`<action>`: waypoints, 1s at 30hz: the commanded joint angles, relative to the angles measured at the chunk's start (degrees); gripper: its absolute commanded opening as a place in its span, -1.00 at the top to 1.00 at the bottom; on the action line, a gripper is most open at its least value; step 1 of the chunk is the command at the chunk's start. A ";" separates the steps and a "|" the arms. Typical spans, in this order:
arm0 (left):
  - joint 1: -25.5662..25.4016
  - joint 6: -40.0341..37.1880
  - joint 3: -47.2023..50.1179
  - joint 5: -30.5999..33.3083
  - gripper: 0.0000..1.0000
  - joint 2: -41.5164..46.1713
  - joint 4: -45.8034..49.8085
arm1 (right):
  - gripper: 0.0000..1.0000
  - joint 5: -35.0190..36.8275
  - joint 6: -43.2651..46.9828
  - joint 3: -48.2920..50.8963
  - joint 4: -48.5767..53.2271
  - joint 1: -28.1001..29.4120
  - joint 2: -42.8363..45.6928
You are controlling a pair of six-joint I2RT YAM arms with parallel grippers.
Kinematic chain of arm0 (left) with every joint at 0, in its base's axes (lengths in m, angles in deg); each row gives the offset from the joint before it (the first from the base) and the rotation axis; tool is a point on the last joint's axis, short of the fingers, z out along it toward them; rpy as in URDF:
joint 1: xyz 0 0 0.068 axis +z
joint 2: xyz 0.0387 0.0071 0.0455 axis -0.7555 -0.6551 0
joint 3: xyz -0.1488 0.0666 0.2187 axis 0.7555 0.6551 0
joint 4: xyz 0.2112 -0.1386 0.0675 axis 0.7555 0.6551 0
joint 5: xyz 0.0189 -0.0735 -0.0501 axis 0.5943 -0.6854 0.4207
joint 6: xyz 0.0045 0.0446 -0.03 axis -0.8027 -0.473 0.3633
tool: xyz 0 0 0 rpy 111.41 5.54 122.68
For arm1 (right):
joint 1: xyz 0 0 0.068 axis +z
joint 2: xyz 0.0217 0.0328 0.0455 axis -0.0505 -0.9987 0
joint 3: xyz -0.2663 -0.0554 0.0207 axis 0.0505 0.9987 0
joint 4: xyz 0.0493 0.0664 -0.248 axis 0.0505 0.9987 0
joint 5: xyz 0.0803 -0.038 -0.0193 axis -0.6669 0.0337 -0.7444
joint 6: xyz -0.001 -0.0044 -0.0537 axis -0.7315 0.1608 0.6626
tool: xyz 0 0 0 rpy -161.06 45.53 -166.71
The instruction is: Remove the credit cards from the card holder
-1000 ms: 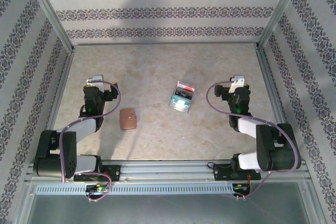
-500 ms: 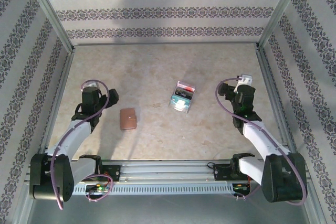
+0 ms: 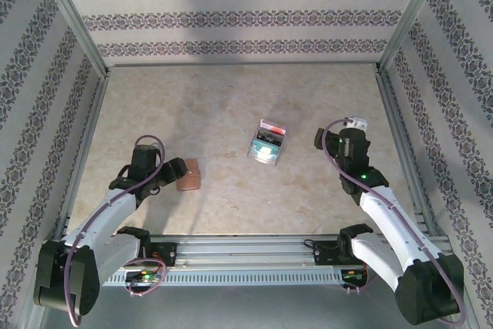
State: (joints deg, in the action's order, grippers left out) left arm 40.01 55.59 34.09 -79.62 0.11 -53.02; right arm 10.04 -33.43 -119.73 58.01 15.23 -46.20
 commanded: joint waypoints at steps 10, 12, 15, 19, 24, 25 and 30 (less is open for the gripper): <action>-5.36 -0.29 -0.96 1.24 -0.33 -9.85 0.28 | -0.96 2.78 -5.60 -1.65 5.06 3.04 -0.20; -5.46 -0.72 -1.12 1.37 -0.33 -11.19 -0.75 | -0.96 2.78 -5.69 -1.63 5.00 3.18 -0.03; -5.73 -1.17 -1.38 0.99 -0.32 -13.50 -2.27 | -0.96 2.90 -5.91 -1.37 5.02 3.23 0.24; -7.05 -1.47 -2.42 0.13 -0.30 -15.34 -3.62 | -0.96 2.87 -6.25 -1.40 5.02 3.26 0.51; -10.00 -1.16 -3.96 -0.87 -0.18 -15.72 -5.96 | -0.96 1.87 -7.45 -1.52 4.58 3.30 -0.34; -10.32 -0.91 -4.02 -1.22 -0.16 -15.81 -6.52 | -0.96 1.60 -7.72 -1.55 4.46 3.31 -0.56; -10.98 0.02 -3.64 -1.88 -0.07 -15.90 -9.63 | -0.96 0.25 -8.54 -2.09 4.28 3.51 -1.94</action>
State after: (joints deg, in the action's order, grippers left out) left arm 30.70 55.48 30.46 -76.28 -14.66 -54.48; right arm 11.24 -40.43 -119.79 62.32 18.07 -47.64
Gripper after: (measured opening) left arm 0.540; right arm 0.982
